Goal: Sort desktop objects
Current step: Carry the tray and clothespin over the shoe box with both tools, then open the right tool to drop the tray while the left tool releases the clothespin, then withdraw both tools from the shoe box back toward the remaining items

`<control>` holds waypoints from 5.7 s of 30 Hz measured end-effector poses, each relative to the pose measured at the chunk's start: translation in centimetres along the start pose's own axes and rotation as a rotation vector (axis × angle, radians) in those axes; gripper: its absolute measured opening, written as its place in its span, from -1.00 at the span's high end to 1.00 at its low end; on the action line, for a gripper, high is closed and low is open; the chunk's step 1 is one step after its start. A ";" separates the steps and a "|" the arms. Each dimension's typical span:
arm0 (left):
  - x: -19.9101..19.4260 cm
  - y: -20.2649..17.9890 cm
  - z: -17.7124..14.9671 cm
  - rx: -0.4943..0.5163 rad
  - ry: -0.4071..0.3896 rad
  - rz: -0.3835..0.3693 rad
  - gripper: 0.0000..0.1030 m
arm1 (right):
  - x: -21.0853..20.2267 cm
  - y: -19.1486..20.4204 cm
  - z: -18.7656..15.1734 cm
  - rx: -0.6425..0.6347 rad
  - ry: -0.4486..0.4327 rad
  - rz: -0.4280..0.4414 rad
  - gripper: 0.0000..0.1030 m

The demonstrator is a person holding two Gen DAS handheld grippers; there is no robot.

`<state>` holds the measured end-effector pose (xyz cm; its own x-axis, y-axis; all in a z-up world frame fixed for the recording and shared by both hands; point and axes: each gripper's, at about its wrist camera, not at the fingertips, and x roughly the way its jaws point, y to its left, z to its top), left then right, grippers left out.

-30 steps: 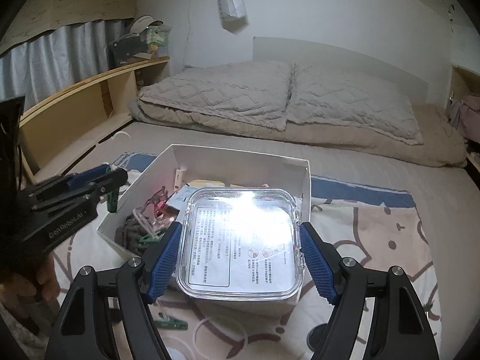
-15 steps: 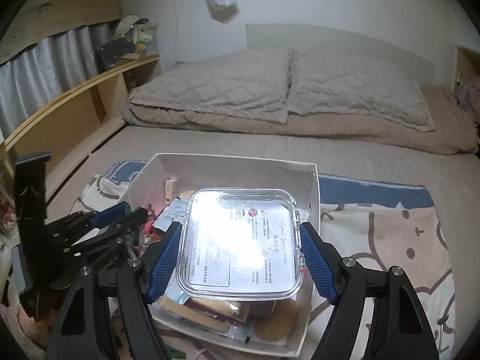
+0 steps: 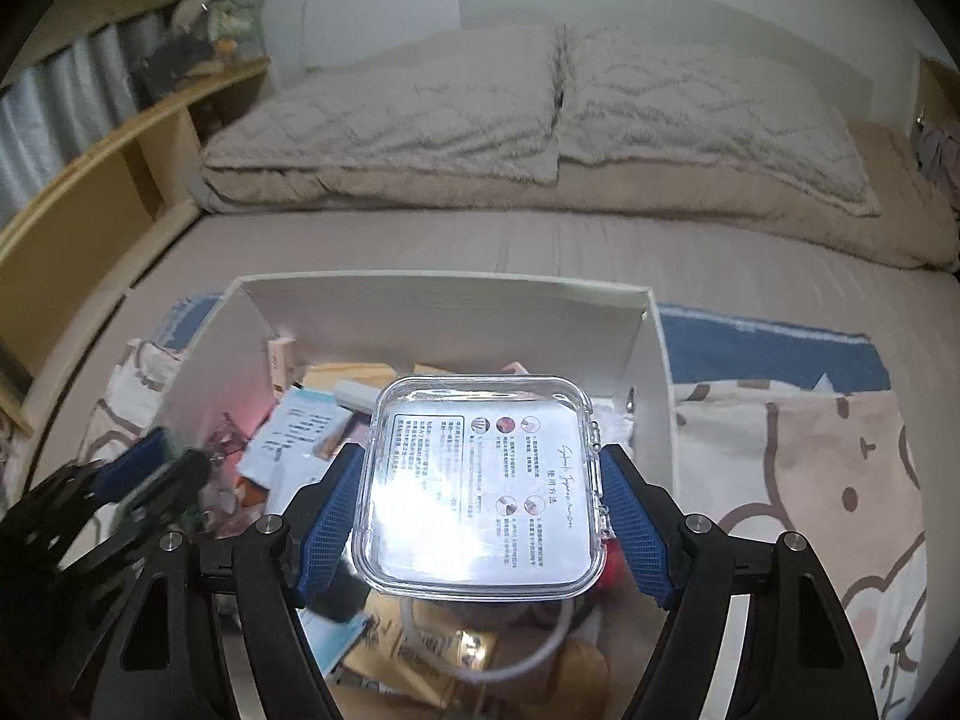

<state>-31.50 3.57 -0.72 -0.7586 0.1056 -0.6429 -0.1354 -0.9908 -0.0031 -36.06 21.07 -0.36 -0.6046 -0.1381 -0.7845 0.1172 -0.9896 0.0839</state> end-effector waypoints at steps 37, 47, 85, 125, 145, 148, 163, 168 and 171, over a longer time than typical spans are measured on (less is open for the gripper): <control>1.3 1.0 1.0 -0.041 0.021 0.079 -0.52 | -1.7 0.0 -1.6 -0.001 -0.083 0.006 -0.96; -1.7 0.4 0.9 -0.011 0.002 0.067 -0.81 | -4.4 -0.5 -2.8 0.037 -0.139 -0.016 -1.00; -18.2 1.6 -4.3 -0.108 -0.114 0.040 -0.99 | -19.6 2.0 -12.2 -0.034 -0.342 -0.012 -1.00; -24.8 -0.2 -9.1 -0.066 -0.188 0.021 -0.99 | -23.3 2.8 -19.1 -0.041 -0.418 -0.020 -1.00; -23.5 1.9 -13.5 -0.108 -0.206 0.032 -0.99 | -21.3 3.0 -22.1 -0.042 -0.443 -0.004 -1.00; -23.1 2.0 -14.1 -0.105 -0.203 0.038 -0.99 | -20.7 3.1 -22.5 -0.042 -0.426 -0.004 -1.00; -20.2 3.4 -15.9 -0.140 -0.157 0.057 -0.99 | -17.8 2.7 -24.1 -0.055 -0.358 -0.011 -1.00; -19.1 3.3 -16.6 -0.125 -0.129 0.079 -0.99 | -15.7 2.4 -24.2 -0.052 -0.282 0.007 -1.00; -18.2 3.1 -17.1 -0.101 -0.101 0.100 -0.99 | -14.5 2.0 -24.4 -0.054 -0.235 0.008 -1.00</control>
<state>-7.19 -2.84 -2.16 -0.8257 0.0090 -0.5641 0.0049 -0.9997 -0.0233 -7.84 22.08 -3.84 -0.7693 -0.1578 -0.6191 0.1605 -0.9857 0.0518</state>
